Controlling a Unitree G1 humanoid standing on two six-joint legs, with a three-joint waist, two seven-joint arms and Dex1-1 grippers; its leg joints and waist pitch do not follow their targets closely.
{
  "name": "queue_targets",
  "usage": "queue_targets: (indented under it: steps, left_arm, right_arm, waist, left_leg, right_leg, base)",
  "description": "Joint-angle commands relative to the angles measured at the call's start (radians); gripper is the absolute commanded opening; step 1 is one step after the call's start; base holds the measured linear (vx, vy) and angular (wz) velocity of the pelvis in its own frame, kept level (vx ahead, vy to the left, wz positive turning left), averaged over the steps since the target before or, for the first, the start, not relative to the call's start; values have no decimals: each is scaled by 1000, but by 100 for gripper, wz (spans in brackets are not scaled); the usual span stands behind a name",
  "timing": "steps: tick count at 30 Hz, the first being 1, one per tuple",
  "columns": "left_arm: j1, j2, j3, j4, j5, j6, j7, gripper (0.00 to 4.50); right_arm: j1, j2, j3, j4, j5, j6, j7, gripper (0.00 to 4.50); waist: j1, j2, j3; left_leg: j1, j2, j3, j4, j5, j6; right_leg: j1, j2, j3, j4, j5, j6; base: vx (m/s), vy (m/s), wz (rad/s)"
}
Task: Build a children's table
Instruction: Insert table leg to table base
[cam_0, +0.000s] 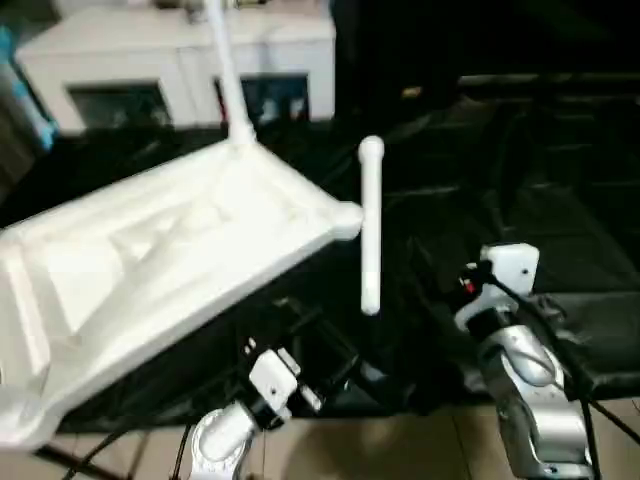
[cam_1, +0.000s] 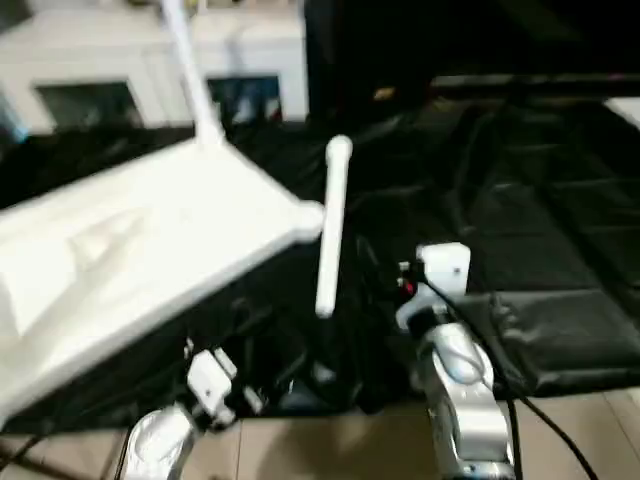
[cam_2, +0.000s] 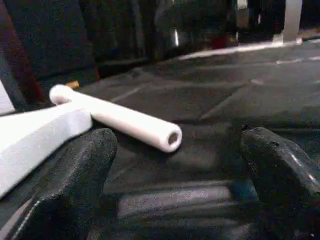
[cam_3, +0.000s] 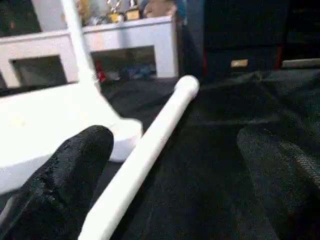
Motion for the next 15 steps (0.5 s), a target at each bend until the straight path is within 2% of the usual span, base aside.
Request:
queue_targets:
  steps: [1,2,3,4,5,6,7,8,9,10,11,12,13,14,15]
  left_arm:
    - [-197,109,194,-522,-165,767,263,447]
    - [-195,110,195,-524,-166,767,264,447]
    - [-193,111,194,-526,-165,766,267,447]
    - [-191,111,194,-526,-164,765,268,447]
    - [-189,109,193,-526,-164,762,270,447]
    - [-186,108,192,-530,-157,766,273,447]
    - [-182,106,191,-534,-155,767,275,447]
    - [-178,104,190,-541,-154,770,276,447]
    - [-177,103,190,-542,-154,770,276,447]
    - [-174,101,191,-541,-150,766,278,447]
    - [-174,101,193,-538,-148,763,279,447]
    - [-173,100,196,-537,-144,761,281,447]
    - [-174,100,199,-533,-141,759,284,447]
    - [-176,102,202,-530,-141,757,286,447]
    - [-176,103,204,-528,-137,754,288,447]
  right_arm:
    - [2,5,7,10,-4,-7,1,450]
    - [-2,6,9,14,-5,-6,1,450]
    - [-6,6,9,17,-5,-3,2,450]
    - [-8,5,9,19,-5,-1,3,450]
    - [-10,3,8,19,-3,1,4,450]
    - [-10,1,7,18,-2,3,5,450]
    - [-9,-1,7,15,0,5,6,450]
    - [-7,-4,5,10,3,8,8,450]
    - [-7,-5,4,9,3,8,8,450]
    - [-2,-9,1,8,7,7,12,450]
    - [-1,-9,0,10,8,6,13,450]
    - [1,-10,-1,14,8,3,14,450]
    - [0,-10,1,21,7,0,14,450]
    - [-3,-8,4,27,5,-3,14,450]
    - [-5,-7,7,32,4,-4,14,450]
  waist:
    - [8,-13,-64]
    - [6,-18,-52]
    - [0,-18,-43]
    - [-11,-21,-23]
    - [-21,-12,-8]
    - [-47,8,12]
    - [24,50,10]
    - [121,48,28]
    - [183,23,-5]
    - [76,-94,-59]
    - [43,-115,10]
    - [148,-66,45]
    - [159,-62,73]
    - [167,-52,59]
    - [155,-37,41]
  left_leg:
    - [29,-17,9,-14,262,299]
    - [13,-6,12,-19,103,274]
    - [11,3,11,-22,-84,220]
    - [31,3,8,11,-319,125]
    - [58,4,5,32,-465,62]
    - [-3,33,-7,-59,-727,-21]
    - [-137,100,-21,-245,-906,-79]
    - [-176,6,154,-277,-1134,-310]
    - [-198,54,189,-262,-943,-327]
    - [118,83,93,244,-421,-288]
    - [86,13,22,258,-279,-164]
    - [-43,-21,-62,209,-144,-46]
    - [18,-28,-92,168,-141,-62]
    - [102,-18,-81,130,-190,-79]
    - [182,44,-85,27,-280,-84]
  right_leg:
    - [6,2,-31,-65,549,-342]
    - [-15,-13,-36,-104,257,-331]
    - [-31,-24,-48,-133,-70,-291]
    - [-60,-53,-70,-181,-428,-196]
    - [-85,-54,-105,-208,-603,-127]
    - [-19,4,-223,-142,-769,61]
    - [137,27,-147,272,-615,12]
    - [162,96,-198,292,-582,-55]
    - [243,67,-75,314,-719,-48]
    - [-28,-117,58,99,-1224,59]
    - [-45,-118,70,-110,-1287,59]
    - [167,-68,189,-89,-870,-52]
    - [174,-48,182,-71,-613,-74]
    - [142,-33,194,-73,-583,-71]
    - [146,1,168,-42,-438,-111]
  base:
    - [-207,20,0]
    - [-207,20,0]
    - [-247,66,-11]
    - [-285,96,-26]
    - [-285,96,-26]
    - [-251,107,-42]
    - [-7,134,-25]
    - [-7,134,-25]
    - [0,0,0]
    - [72,-261,40]
    - [72,-261,40]
    - [299,-141,46]
    - [13,52,61]
    - [13,52,61]
    - [-162,79,61]
